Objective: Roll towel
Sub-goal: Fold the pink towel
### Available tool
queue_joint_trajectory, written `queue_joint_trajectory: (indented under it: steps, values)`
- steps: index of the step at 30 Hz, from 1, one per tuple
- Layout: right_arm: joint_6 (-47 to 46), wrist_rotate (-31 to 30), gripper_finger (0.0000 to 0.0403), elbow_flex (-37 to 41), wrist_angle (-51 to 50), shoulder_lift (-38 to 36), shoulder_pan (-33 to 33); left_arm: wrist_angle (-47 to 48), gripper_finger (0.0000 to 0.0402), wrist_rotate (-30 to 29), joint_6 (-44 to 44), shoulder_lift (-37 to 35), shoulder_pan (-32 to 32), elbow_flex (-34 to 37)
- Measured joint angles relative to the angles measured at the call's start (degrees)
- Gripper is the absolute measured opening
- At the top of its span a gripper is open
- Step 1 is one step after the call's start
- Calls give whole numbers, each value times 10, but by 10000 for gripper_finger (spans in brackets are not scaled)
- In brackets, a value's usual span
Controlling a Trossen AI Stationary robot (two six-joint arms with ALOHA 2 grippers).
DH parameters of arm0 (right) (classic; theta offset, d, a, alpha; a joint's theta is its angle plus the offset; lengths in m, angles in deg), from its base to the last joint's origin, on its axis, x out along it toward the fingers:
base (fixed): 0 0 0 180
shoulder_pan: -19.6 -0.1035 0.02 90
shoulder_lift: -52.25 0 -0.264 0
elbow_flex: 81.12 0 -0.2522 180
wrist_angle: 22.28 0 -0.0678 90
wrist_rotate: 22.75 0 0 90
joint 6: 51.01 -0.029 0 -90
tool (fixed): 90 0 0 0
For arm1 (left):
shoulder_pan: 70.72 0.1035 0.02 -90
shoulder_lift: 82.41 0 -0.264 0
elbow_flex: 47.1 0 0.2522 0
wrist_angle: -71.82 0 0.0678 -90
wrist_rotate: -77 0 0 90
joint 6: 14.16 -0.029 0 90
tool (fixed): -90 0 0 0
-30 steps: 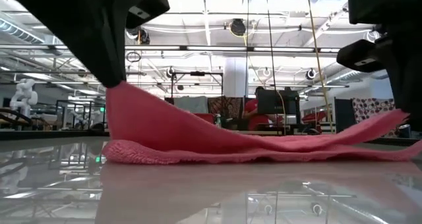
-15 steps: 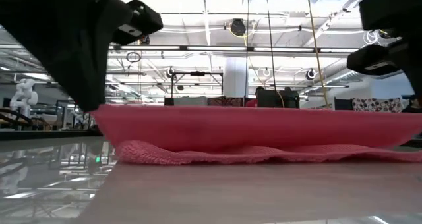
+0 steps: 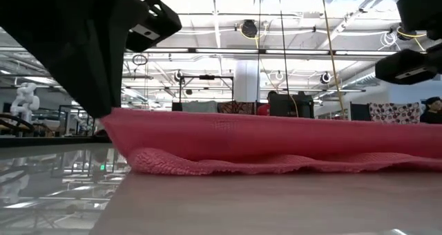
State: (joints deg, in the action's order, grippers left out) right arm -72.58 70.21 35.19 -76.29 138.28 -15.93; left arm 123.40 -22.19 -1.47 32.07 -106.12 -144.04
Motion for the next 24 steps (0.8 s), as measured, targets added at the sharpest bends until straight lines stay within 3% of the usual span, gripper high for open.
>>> queue_joint_trajectory:
  steps: [11, 14, 19, 24]
  values:
    - [6, 15, 125, 0, -21, 16, 2, -8, 150, -5, -2, 0, 2, 0]
    - [-10, 13, 151, -2, -49, 14, 2, 16, 175, -30, -1, -6, 5, -1]
    - [-31, 7, 168, -9, -92, 2, 2, 22, 183, -62, -39, -8, 25, -3]
    - [-57, -51, 169, -9, -91, -29, 2, 9, 184, -64, -88, -5, 74, 4]
